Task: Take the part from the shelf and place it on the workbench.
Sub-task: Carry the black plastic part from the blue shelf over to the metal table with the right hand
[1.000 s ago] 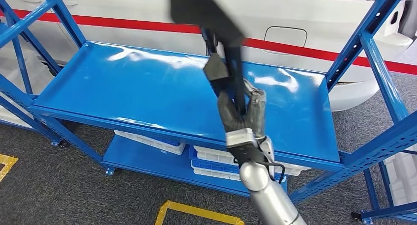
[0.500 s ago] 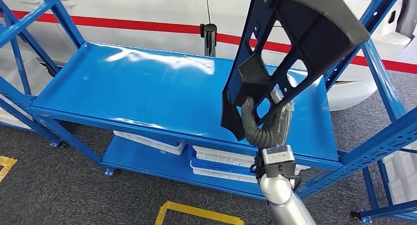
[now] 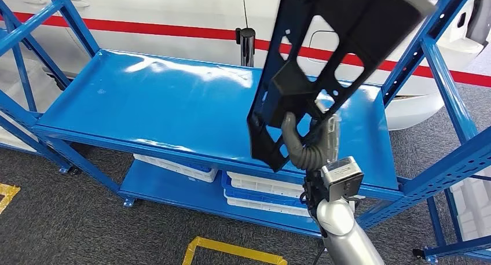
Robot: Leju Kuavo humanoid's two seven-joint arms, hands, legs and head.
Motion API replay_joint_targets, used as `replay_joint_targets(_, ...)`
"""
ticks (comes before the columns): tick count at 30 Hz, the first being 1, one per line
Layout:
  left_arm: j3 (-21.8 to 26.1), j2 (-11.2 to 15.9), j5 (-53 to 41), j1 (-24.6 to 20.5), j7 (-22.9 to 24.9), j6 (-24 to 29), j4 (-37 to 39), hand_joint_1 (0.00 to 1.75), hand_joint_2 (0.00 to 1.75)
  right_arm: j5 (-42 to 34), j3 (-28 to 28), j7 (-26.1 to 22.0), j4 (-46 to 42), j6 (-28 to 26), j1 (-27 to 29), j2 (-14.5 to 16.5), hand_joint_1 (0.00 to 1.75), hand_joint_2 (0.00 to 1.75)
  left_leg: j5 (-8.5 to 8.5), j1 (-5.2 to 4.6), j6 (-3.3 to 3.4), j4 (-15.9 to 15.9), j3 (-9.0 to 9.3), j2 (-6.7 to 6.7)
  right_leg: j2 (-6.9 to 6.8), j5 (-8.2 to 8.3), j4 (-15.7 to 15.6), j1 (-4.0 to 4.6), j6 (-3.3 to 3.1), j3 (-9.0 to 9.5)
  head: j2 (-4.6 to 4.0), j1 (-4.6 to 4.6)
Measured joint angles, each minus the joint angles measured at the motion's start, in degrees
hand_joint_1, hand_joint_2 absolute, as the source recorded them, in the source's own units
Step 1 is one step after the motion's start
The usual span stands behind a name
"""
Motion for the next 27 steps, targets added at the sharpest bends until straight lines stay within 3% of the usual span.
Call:
replay_joint_targets(7, 0.0, 0.1, 0.2, 0.0, -1.6, 0.3, 0.0, 0.0, 1.75, -1.6, 2.5, 0.7, 0.0, 1.5, -0.8, -0.9, 1.75, 1.75, -0.01, 0.01, 0.0, 0.0, -0.03, -0.05, -0.02, 0.01, 0.0, -0.02, 0.01, 0.01, 0.02, 0.01)
replay_joint_targets(9, 0.0, 0.3, 0.2, 0.0, -1.9, 0.1, 0.0, 0.0, 1.75, -1.5, 2.9, 1.0, 0.0, 1.5, -1.0, -1.0, 1.75, 1.75, 0.02, -0.08, 0.41, 0.3, -0.11, -0.12, -0.04, 0.25, -0.2, -0.34, 0.32, 0.1, 0.02, -0.03)
replay_joint_targets(11, 0.0, 0.4, 0.2, 0.0, -2.2, -0.2, 0.0, 0.0, 1.75, -1.5, 3.2, 1.2, 0.0, 1.5, -1.1, -1.1, 1.75, 1.75, 0.74, 0.05, 1.32, -0.5, 0.2, -0.1, -0.08, 0.59, -0.7, -0.36, 0.8, 0.24, 0.02, -0.05)
replay_joint_targets(13, 0.0, 0.3, 0.2, 0.0, -2.5, -0.4, 0.0, 0.0, 1.75, -1.5, 3.4, 1.2, 0.0, 1.5, -1.3, -1.3, 1.75, 1.75, 2.0, 0.4, 2.14, -2.4, 0.92, 0.15, -0.15, -0.74, 0.8, -0.04, 0.67, -0.54, 0.01, 0.04)
replay_joint_targets(15, 0.0, 0.2, 0.2, -0.1, -2.7, -0.7, 0.0, 0.0, 1.75, -1.5, 3.6, 1.2, 0.1, 1.5, -1.5, -1.6, 1.75, 1.75, 2.67, 0.6, 2.4, -3.3, 1.04, 0.38, -0.21, -4.18, 6.8, -0.13, 0.19, -3.04, 0.01, 0.18)
replay_joint_targets(17, 0.0, 0.2, 0.2, -0.1, -2.8, -0.8, 0.0, 0.0, 1.75, -1.4, 3.8, 1.2, 0.3, 1.5, -1.3, -2.1, 1.75, 1.75, 2.88, 0.76, 2.16, -3.3, 0.7, 0.46, -0.23, -6.82, 13.5, -0.64, 0.52, -5.45, 0.01, 0.23)
replay_joint_targets(18, 0.0, 0.2, 0.2, -0.1, -2.8, -0.8, 0.1, 0.0, 1.75, -1.4, 3.8, 1.1, 0.4, 1.5, -1.2, -2.3, 1.75, 1.75, 2.98, 0.92, 1.94, -3.2, 0.53, 0.47, -0.27, -6.96, 14.4, -1.03, 1.16, -5.51, 0.01, 0.21)
replay_joint_targets(19, 0.0, 0.2, 0.2, -0.1, -2.8, -0.9, 0.1, 0.0, 1.75, -1.4, 3.9, 1.1, 0.5, 1.4, -1.1, -2.4, 1.75, 1.75, 3.05, 1.19, 1.65, -3.0, 0.33, 0.46, -0.32, -6.22, 13.1, -1.47, 2.03, -4.46, 0.0, 0.22)
replay_joint_targets(21, 0.0, 0.2, 0.2, -0.1, -2.9, -1.0, 0.1, 0.0, 1.75, -1.3, 3.9, 0.9, 0.6, 1.4, -1.1, -2.6, 1.75, 1.75, 2.83, 1.76, 0.68, -2.0, -0.38, 0.41, -0.5, -3.94, 5.7, -2.46, 4.0, -0.01, 0.01, 0.31)
replay_joint_targets(22, 0.0, 0.3, 0.2, -0.1, -2.9, -1.0, 0.1, 0.0, 1.75, -1.2, 3.9, 0.8, 0.6, 1.3, -1.1, -2.6, 1.75, 1.75, 2.61, 1.89, 0.06, -1.3, -0.91, 0.32, -0.27, -3.07, 2.9, -2.48, 4.44, 1.79, 0.01, 0.43)
replay_joint_targets(23, 0.0, 0.3, 0.2, -0.1, -2.9, -1.1, 0.2, 0.0, 1.75, -1.1, 4.0, 0.6, 0.6, 1.2, -1.2, -2.7, 1.75, 1.75, 2.42, 1.85, -0.52, -0.4, -1.41, 0.16, -0.03, -2.8, 1.2, -2.53, 4.44, 2.77, 0.01, 0.56)
replay_joint_targets(27, 0.0, 0.2, 0.2, 0.0, -3.0, -1.0, 0.3, 0.0, 1.75, -0.8, 4.0, -0.1, 0.8, 1.0, -1.2, -2.8, 1.75, 1.75, 1.95, 2.19, -1.6, 1.6, -2.97, -0.27, 0.5, -2.78, 2.1, -2.5, 2.39, 1.58, 0.01, 0.12)
